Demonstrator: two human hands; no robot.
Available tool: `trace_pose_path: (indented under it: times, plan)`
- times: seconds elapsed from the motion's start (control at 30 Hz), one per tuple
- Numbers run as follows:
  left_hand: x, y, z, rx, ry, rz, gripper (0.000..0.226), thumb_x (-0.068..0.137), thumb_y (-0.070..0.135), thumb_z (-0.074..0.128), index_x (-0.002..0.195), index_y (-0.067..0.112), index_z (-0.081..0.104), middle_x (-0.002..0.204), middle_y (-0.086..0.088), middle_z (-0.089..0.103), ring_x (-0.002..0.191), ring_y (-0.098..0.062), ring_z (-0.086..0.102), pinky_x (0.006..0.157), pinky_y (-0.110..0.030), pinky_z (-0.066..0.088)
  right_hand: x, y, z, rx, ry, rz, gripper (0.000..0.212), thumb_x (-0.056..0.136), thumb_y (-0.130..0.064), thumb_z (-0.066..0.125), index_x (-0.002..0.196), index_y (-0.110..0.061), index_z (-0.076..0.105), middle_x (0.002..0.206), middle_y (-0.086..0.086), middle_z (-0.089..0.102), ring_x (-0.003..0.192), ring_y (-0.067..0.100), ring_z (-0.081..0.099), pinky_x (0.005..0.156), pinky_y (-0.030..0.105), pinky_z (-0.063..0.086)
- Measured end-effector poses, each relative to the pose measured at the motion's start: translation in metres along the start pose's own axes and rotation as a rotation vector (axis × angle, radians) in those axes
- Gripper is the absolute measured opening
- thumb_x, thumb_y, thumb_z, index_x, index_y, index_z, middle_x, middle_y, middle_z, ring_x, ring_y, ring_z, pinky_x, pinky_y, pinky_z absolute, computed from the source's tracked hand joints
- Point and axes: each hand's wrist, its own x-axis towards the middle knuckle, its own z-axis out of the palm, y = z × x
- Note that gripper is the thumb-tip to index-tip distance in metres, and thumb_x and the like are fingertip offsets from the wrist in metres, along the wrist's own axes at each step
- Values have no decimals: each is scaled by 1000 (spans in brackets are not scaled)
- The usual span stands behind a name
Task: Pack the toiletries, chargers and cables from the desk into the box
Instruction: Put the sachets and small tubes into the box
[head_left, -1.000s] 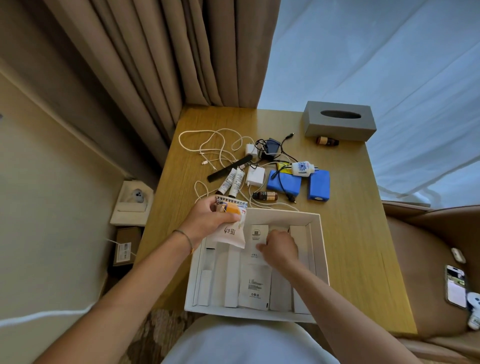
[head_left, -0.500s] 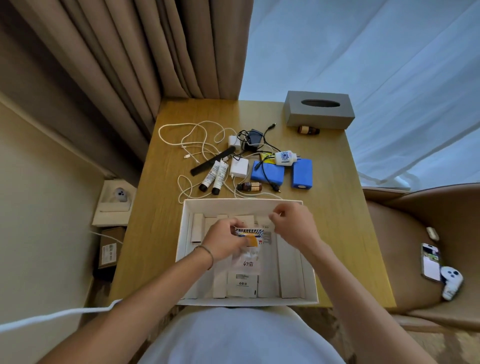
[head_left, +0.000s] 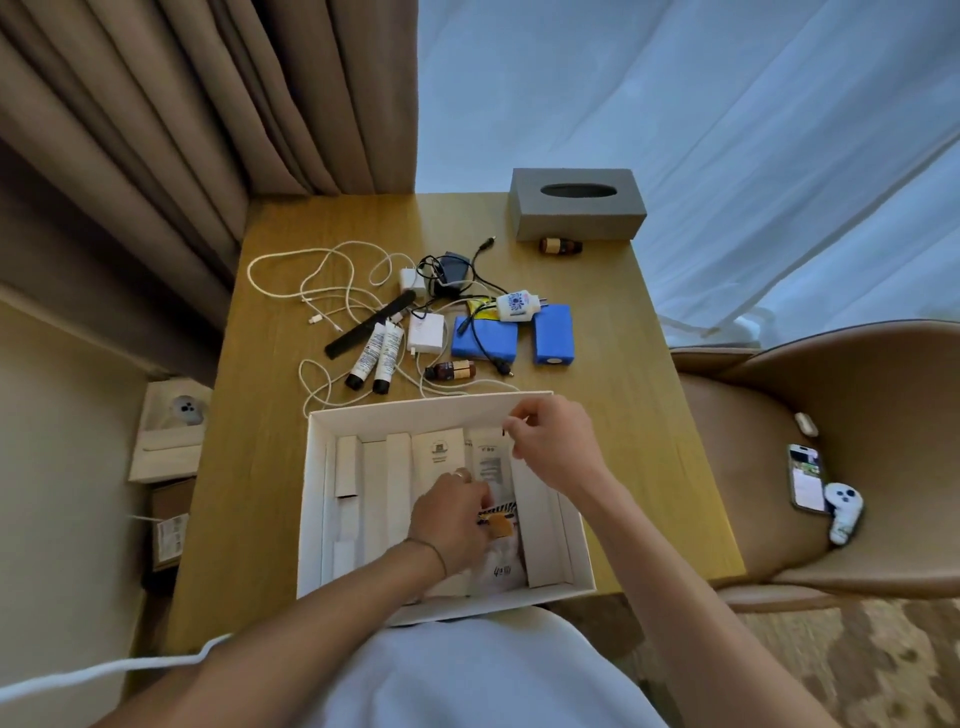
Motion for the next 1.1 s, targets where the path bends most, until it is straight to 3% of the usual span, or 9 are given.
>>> trace_pose_path:
  times: [0.23, 0.43, 0.57, 0.7, 0.8, 0.97, 1.03, 1.1]
  plan:
    - [11, 6, -7, 278, 59, 166, 31, 85, 39, 61, 112, 23, 64, 107, -1, 63, 99, -24, 59, 68, -32, 41, 12, -3, -10, 12, 21, -18, 16, 97, -27, 61, 93, -19, 75, 73, -5, 71, 67, 11, 67, 60, 29, 57]
    - [9, 19, -58, 101, 353, 293, 23, 88, 44, 53, 93, 30, 69, 83, 11, 65, 74, -10, 61, 62, -23, 45, 47, -16, -25, 28, 43, -79, 18, 94, -22, 61, 84, -15, 74, 68, -3, 70, 66, 15, 67, 63, 33, 55]
    - [21, 24, -103, 28, 495, 321, 13, 89, 39, 56, 90, 32, 67, 77, 17, 63, 68, 0, 56, 59, -12, 40, 89, -25, -33, -2, 87, -75, 17, 94, -23, 59, 92, -16, 75, 76, 1, 73, 70, 18, 67, 63, 35, 56]
    - [47, 13, -138, -16, 507, 195, 13, 92, 35, 54, 92, 31, 67, 81, 16, 61, 75, -1, 56, 61, -16, 46, 141, -31, -39, -88, 91, -86, 25, 96, -16, 53, 108, -14, 74, 97, 6, 75, 86, 23, 68, 77, 44, 59]
    - [67, -2, -155, -36, 474, 59, 9, 93, 28, 58, 94, 31, 66, 83, 12, 63, 77, -6, 58, 63, -28, 53, 176, -32, -34, -280, 58, -117, 26, 94, -10, 49, 103, -13, 73, 98, 6, 75, 89, 26, 66, 78, 43, 58]
    - [92, -28, -164, -65, 428, -104, 11, 95, 24, 60, 93, 32, 66, 82, 14, 63, 74, 2, 59, 55, -13, 42, 227, -30, -18, -418, 6, -164, 30, 87, 1, 48, 97, -10, 74, 94, 9, 74, 89, 28, 64, 78, 41, 57]
    - [97, -36, -163, -60, 402, -146, 11, 95, 24, 60, 93, 34, 65, 83, 16, 63, 75, 4, 58, 55, -11, 41, 245, -30, -13, -481, -65, -173, 27, 86, 1, 50, 95, -9, 73, 89, 9, 72, 86, 30, 65, 69, 37, 56]
    - [102, -42, -162, -53, 371, -172, 11, 95, 24, 59, 94, 34, 66, 84, 15, 64, 76, 3, 59, 58, -17, 48, 260, -29, -8, -552, -127, -164, 18, 88, -2, 51, 85, -9, 67, 77, 7, 64, 74, 29, 61, 53, 30, 44]
